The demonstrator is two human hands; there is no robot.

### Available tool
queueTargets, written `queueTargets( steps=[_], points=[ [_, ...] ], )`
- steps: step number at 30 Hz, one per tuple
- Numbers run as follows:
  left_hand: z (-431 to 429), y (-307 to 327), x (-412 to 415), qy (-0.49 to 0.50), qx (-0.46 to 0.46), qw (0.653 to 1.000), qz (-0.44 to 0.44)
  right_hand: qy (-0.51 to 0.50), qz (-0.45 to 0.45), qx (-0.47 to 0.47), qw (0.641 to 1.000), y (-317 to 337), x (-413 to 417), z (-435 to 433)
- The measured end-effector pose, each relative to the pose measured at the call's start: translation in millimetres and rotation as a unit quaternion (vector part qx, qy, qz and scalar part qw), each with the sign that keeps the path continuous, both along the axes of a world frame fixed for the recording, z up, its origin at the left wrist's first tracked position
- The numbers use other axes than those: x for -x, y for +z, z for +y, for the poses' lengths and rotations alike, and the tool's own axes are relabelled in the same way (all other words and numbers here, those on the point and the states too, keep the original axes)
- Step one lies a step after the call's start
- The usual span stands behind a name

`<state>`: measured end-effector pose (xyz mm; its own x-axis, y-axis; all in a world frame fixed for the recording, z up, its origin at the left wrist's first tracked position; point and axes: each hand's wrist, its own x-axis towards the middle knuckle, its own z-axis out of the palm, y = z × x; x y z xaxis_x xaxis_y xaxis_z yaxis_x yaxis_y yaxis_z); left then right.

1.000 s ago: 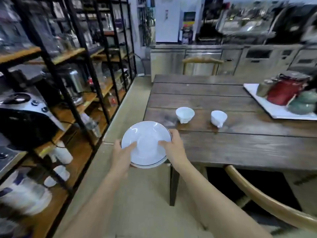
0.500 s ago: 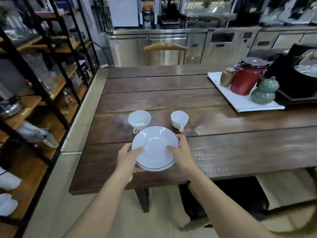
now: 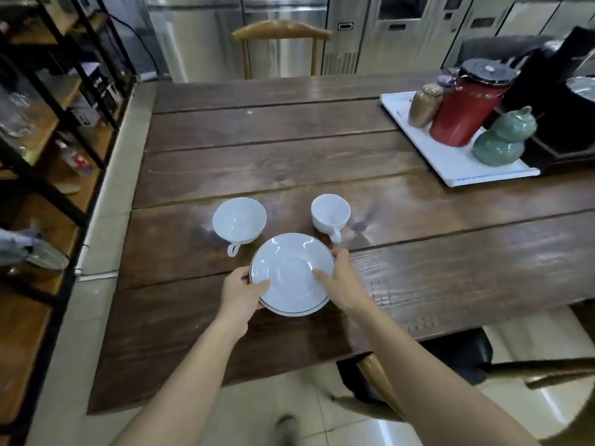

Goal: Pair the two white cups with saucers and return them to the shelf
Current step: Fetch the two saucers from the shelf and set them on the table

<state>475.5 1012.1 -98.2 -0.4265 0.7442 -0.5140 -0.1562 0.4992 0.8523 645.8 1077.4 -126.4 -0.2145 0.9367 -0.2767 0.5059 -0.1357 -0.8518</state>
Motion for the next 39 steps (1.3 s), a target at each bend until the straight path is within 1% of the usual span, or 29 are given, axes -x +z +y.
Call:
queueTargets(
  steps=[4,10,14,16,17,20,22,24,28,31,35,39],
  points=[
    [9,-9,8,-0.003,0.018,1.0,0.021,-0.012,-0.027,-0.001,1.0,-7,8,6],
    [13,-23,11,-0.019,0.043,0.998,0.036,0.006,-0.094,0.006,0.996,-14,8,15],
    [14,-27,8,-0.003,0.047,0.998,0.042,0.022,-0.128,-0.012,0.992,-16,8,14],
    [15,-28,8,-0.007,0.05,0.997,0.06,0.031,-0.143,-0.03,0.989,-16,8,14],
    [16,-28,7,-0.014,0.054,0.995,0.086,0.032,-0.147,-0.039,0.988,-15,8,13],
    [18,-24,4,-0.039,0.086,0.969,0.227,0.0,-0.139,-0.051,0.989,-13,8,10],
    [17,-21,2,-0.04,0.083,0.958,0.271,-0.031,-0.154,-0.055,0.986,-13,11,7],
    [17,-21,0,-0.041,0.083,0.953,0.288,-0.049,-0.189,-0.047,0.98,-13,14,5],
    [19,-21,5,-0.036,0.1,0.952,0.286,-0.074,-0.198,-0.011,0.977,-12,17,9],
    [20,-18,8,-0.042,0.099,0.958,0.267,-0.084,-0.177,-0.023,0.98,-12,18,5],
    [11,-13,1,-0.035,0.046,0.97,0.235,-0.128,-0.115,-0.046,0.984,-9,12,-7],
    [7,-5,-19,-0.05,-0.009,0.978,0.201,-0.154,-0.094,-0.071,0.981,-2,-10,-12]
  ],
)
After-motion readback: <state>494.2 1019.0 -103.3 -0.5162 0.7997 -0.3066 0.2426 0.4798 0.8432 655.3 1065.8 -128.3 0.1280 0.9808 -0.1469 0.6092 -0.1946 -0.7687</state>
